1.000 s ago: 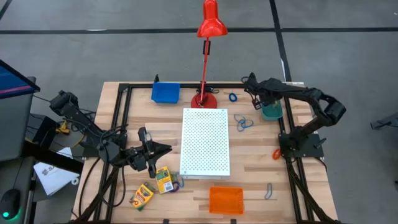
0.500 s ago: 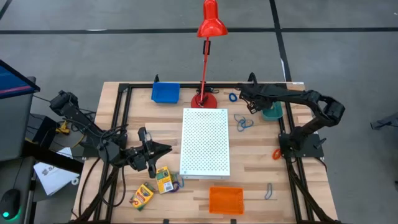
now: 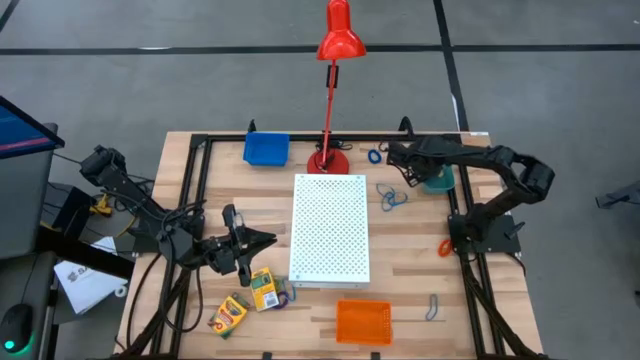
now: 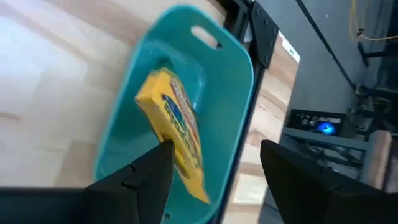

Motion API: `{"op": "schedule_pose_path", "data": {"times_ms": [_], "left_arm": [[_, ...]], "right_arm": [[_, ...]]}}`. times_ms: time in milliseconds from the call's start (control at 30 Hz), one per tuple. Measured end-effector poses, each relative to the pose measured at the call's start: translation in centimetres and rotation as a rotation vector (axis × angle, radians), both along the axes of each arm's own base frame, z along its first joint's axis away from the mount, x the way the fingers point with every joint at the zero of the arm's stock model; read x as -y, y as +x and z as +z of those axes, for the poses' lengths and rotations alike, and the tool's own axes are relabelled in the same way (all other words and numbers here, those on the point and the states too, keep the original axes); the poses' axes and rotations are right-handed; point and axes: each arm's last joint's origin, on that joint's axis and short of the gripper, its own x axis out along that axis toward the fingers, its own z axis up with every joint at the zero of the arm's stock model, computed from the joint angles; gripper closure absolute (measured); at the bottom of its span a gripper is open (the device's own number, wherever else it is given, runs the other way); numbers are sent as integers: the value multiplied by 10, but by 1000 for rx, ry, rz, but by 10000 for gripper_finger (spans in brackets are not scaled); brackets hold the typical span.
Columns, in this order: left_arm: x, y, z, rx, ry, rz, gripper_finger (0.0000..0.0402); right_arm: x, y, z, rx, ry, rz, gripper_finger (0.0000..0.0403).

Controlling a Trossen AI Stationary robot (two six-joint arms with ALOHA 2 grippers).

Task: Pick & Place Office Desk Supplies
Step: Put the yellow crayon box into the green bin

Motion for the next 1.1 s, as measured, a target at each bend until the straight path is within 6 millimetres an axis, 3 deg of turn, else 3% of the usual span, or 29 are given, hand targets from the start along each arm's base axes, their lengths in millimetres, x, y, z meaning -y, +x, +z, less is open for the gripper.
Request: {"op": "schedule_pose_path", "data": {"times_ms": [200, 467, 567, 833, 1100], "left_arm": [[-1, 0, -1, -11, 0, 26, 366], [-1, 0, -2, -14, -9, 26, 366], [-1, 0, -2, -14, -9, 26, 366], [-1, 0, -2, -13, -9, 25, 366], [-2, -1, -2, -14, -11, 79, 366]], "right_arm": [[-16, -6, 2, -103, 36, -7, 168], [-34, -21, -19, -202, 73, -4, 168], [-41, -21, -18, -190, 57, 22, 168], [-58, -24, 27, 72, -84, 69, 168], [-91, -38, 75, 561, -144, 166, 168]]}}
